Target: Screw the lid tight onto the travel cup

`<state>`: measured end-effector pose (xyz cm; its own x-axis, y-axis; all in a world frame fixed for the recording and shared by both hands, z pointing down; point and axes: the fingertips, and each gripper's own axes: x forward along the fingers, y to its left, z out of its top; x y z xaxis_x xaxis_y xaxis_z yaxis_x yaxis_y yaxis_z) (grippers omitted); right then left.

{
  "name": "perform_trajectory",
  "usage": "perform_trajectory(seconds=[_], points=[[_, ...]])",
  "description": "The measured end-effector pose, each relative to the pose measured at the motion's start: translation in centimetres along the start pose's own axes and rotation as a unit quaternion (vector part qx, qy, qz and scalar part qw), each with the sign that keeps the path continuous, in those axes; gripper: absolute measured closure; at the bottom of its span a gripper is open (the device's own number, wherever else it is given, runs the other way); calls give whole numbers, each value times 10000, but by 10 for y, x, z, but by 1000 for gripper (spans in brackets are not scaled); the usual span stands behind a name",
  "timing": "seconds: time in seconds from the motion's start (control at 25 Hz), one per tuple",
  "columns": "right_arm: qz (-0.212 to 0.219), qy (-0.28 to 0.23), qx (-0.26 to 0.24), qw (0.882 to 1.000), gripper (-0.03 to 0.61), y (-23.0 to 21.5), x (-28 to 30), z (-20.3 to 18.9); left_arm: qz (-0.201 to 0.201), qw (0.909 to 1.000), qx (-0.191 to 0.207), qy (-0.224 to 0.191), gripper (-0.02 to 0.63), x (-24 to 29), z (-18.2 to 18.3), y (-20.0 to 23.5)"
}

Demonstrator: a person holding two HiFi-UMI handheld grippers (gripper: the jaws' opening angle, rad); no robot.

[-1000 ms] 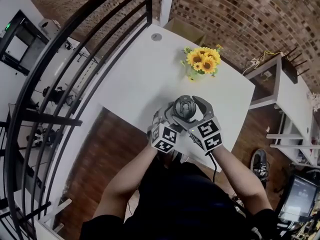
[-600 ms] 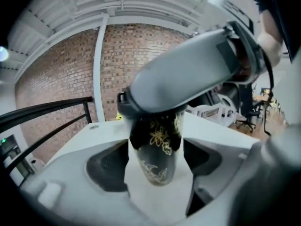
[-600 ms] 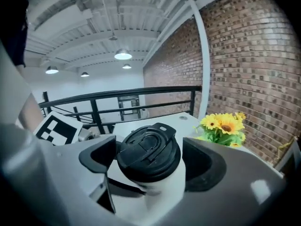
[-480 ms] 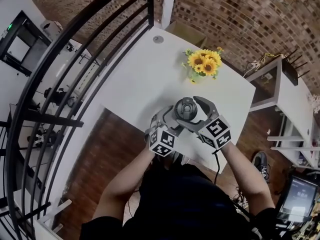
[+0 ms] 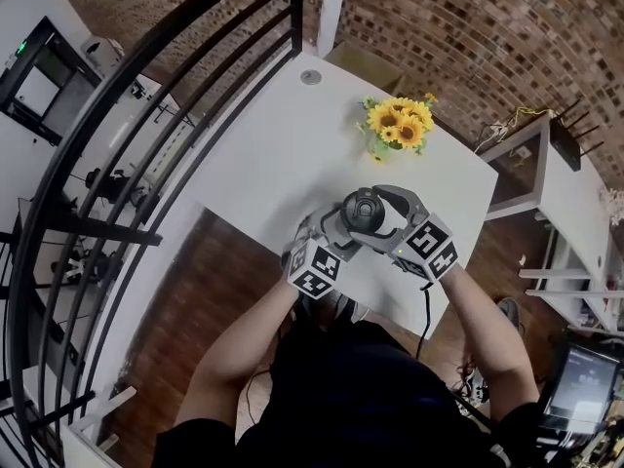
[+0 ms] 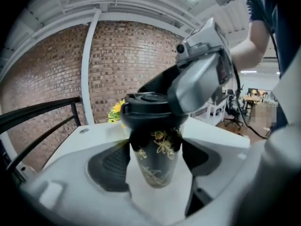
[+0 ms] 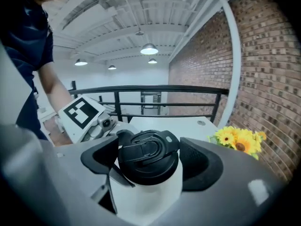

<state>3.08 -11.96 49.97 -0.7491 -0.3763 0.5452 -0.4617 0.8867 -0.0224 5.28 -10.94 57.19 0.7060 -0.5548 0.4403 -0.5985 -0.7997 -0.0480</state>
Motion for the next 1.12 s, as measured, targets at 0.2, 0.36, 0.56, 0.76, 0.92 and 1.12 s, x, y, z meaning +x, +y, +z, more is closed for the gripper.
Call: perform_trajectory(seconds=[0.2, 0.36, 0.56, 0.76, 0.92, 1.12], points=[[-2146, -265, 1260, 9682, 170, -7, -7, -12, 400, 9991, -102, -75, 268, 1, -2, -5], [-1775, -300, 1429, 9732, 169, -4, -9, -6, 406, 9990, -178, -89, 270, 1, -4, -4], [123, -188, 144, 9996, 144, 1, -15, -2, 47, 10000, 51, -65, 276, -2, -5, -2], [1002, 106, 225, 9947, 132, 3, 3, -14, -314, 9990, 300, -40, 288, -6, -7, 0], [110, -516, 613, 9967, 169, -3, 1, -6, -236, 9994, 246, -51, 290, -6, -5, -2], [-2150, -1102, 1429, 9598, 196, -3, -13, -14, -72, 9998, 107, -120, 291, -6, -6, 0]])
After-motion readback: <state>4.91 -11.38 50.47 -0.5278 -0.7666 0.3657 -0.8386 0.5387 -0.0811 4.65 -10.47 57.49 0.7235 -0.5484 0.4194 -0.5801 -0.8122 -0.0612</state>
